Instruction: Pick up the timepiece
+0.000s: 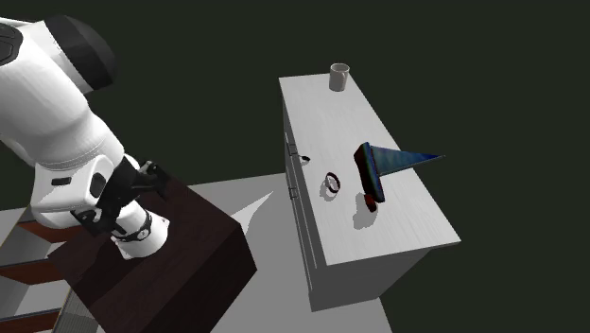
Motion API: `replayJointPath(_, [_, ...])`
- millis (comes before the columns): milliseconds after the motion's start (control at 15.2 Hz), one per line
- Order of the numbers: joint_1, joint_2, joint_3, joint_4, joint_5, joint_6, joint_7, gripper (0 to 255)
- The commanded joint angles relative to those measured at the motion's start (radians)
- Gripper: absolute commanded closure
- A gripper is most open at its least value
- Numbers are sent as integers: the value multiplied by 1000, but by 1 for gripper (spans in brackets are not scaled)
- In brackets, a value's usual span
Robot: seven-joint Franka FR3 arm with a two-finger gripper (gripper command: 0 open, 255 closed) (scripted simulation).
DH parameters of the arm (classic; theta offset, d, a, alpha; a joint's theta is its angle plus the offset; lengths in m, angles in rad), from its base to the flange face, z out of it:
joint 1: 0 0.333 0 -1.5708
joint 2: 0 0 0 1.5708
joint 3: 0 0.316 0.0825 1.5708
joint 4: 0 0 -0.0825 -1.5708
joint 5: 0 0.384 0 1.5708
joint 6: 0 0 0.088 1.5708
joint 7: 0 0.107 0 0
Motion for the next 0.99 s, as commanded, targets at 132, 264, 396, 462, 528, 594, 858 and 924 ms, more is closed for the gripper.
replayJointPath(132, [10, 34, 41, 4, 25, 38, 45, 0])
replayJointPath(264, [19, 73, 81, 12, 46, 75, 90, 0])
replayJointPath(396, [27, 116, 120, 26, 63, 113, 134, 0])
replayJointPath(462, [30, 140, 140, 35, 71, 131, 156, 0])
replayJointPath(528, [33, 164, 160, 45, 77, 150, 178, 0])
replayJointPath(594, [35, 189, 179, 56, 82, 168, 201, 0])
replayJointPath(858, [42, 300, 257, 114, 88, 236, 292, 0])
replayJointPath(924, [43, 331, 276, 132, 86, 251, 315, 0])
